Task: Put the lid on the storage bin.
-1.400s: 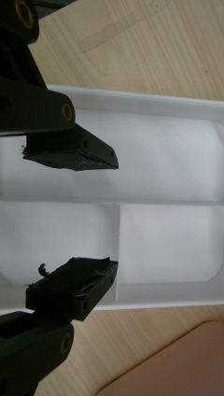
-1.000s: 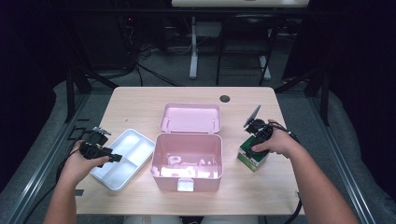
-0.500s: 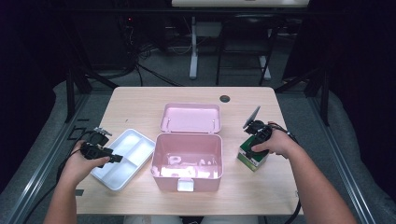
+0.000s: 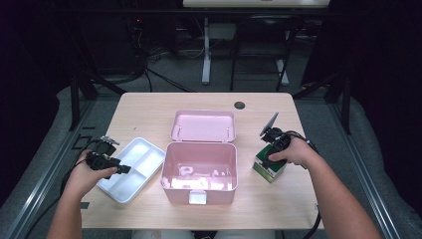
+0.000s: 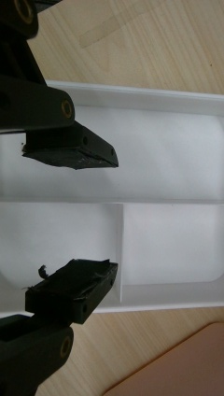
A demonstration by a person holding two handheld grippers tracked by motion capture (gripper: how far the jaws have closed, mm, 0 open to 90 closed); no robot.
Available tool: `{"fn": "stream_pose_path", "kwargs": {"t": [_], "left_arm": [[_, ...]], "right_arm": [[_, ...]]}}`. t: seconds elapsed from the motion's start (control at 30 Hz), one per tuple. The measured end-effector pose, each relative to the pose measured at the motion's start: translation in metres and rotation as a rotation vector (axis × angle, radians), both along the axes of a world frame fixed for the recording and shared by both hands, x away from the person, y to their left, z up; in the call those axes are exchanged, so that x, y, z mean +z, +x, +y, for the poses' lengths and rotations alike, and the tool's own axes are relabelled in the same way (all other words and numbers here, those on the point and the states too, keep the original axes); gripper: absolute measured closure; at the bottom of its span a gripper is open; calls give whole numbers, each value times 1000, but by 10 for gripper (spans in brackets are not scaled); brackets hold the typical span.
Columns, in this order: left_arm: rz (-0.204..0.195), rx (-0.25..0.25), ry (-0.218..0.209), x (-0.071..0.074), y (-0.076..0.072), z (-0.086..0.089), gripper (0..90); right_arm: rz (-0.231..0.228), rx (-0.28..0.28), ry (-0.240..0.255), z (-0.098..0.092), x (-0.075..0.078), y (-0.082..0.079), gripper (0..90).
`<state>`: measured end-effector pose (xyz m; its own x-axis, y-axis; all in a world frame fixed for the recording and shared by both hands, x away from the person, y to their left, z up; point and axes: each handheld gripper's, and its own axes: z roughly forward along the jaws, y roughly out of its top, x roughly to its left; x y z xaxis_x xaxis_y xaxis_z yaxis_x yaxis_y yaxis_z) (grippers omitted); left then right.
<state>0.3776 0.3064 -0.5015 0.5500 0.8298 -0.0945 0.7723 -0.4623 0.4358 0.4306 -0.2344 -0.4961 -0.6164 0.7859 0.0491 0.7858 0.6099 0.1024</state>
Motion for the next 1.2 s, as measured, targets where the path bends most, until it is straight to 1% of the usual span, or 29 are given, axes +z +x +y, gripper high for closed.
{"fn": "stream_pose_path", "kwargs": {"t": [0.13,0.3,0.47,0.53,0.63,0.73,0.87,1.0,1.1,1.2], "left_arm": [[-1,1,-2,0,0,0,426],[4,3,-3,0,0,1,423],[-1,2,-3,0,0,2,422],[-1,3,-3,0,0,2,422],[1,3,-3,-1,0,2,422],[3,1,-3,-1,0,2,422],[4,0,-3,-2,0,2,421],[5,-2,-2,-2,0,2,420],[6,-1,-2,-2,0,2,420],[7,-1,-2,-3,0,2,420]], "right_arm": [[5,7,-14,0,1,1,150],[5,12,-6,0,1,0,151],[8,25,-7,0,5,-1,152],[18,28,-11,1,7,-2,152],[12,38,-13,2,10,-2,152],[15,43,-8,3,12,-3,152],[10,56,-13,5,16,-3,152],[7,66,-18,6,20,-4,152],[10,60,-18,8,24,-5,153],[6,74,-17,8,28,-6,153]]}}
